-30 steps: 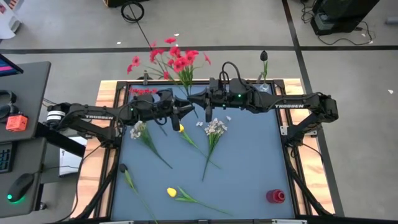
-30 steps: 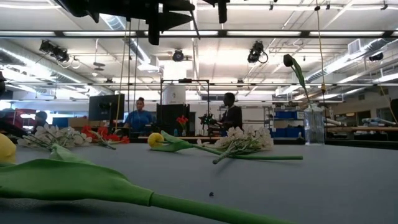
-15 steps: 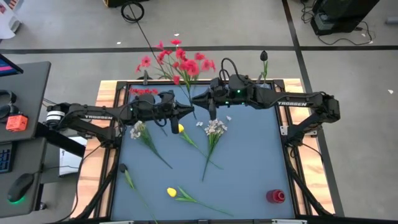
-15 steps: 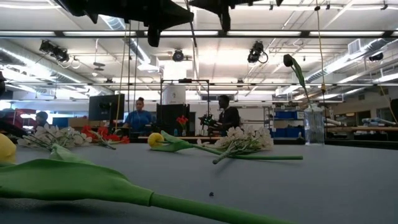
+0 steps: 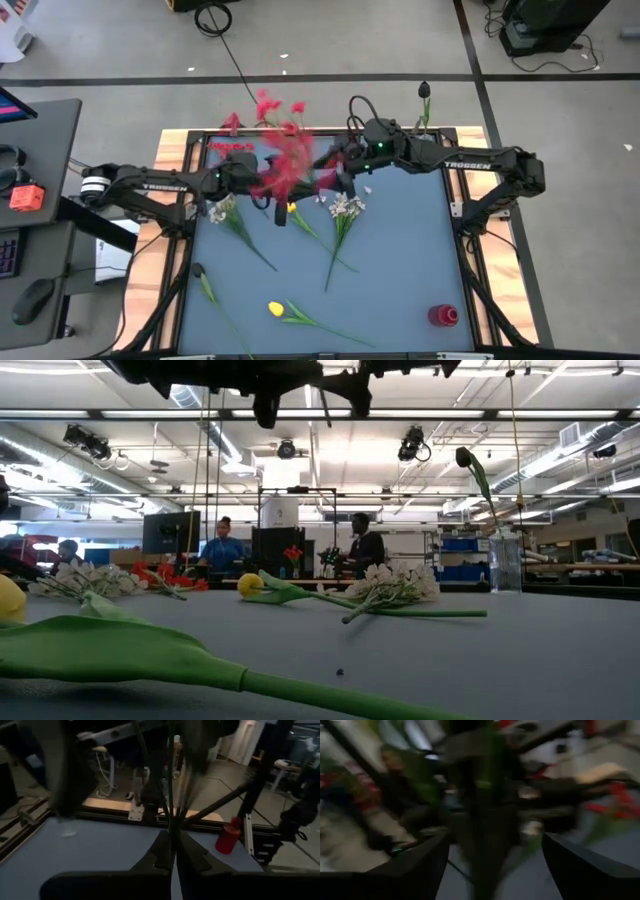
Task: Sort flowers into vase by color
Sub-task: Put the right red flowers into the transparent vase
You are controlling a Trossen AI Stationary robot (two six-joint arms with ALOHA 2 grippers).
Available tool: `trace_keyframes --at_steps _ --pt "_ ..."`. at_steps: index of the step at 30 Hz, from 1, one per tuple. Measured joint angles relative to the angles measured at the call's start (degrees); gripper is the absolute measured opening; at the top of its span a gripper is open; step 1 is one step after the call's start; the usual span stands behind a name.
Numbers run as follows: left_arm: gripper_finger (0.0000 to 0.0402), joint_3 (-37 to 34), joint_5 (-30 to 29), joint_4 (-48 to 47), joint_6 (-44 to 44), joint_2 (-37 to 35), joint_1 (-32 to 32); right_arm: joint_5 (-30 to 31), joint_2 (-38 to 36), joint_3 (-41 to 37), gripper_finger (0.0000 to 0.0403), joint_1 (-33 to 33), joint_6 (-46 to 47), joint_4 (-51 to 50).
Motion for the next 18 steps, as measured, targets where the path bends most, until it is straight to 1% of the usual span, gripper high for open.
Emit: trace_keyframes --at_steps 3,6,11,13,16,18 --pt "0.0011 0.24 -0.19 -0.82 -0.54 0.78 1.1 -4.18 0.12 0.02 0.0324 0.12 0.51 -0.5" --pt "0.0011 0.28 0.73 -1.72 -3.06 0.89 2.29 -6.4 -0.41 0.02 0.031 -0.83 0.02 -3.1" --pt "0.0011 0.28 4.03 -1.65 -5.71 0.67 3.86 -6.63 -2.79 0.04 0.0287 -3.38 -3.28 -8.66" --pt "0.0011 0.28 4.79 -1.7 -6.56 0.63 3.89 -5.4 -4.02 0.04 0.028 -4.78 -5.31 -11.47" --pt "0.001 0.28 6.39 -0.62 -6.81 -0.36 3.85 -0.61 -6.17 0.02 0.0275 -7.04 -8.92 -15.4" --pt "0.001 0.37 8.96 0.97 -6.83 -0.54 3.85 2.4 -7.63 0.02 0.0273 -8.43 -11.69 -17.25"
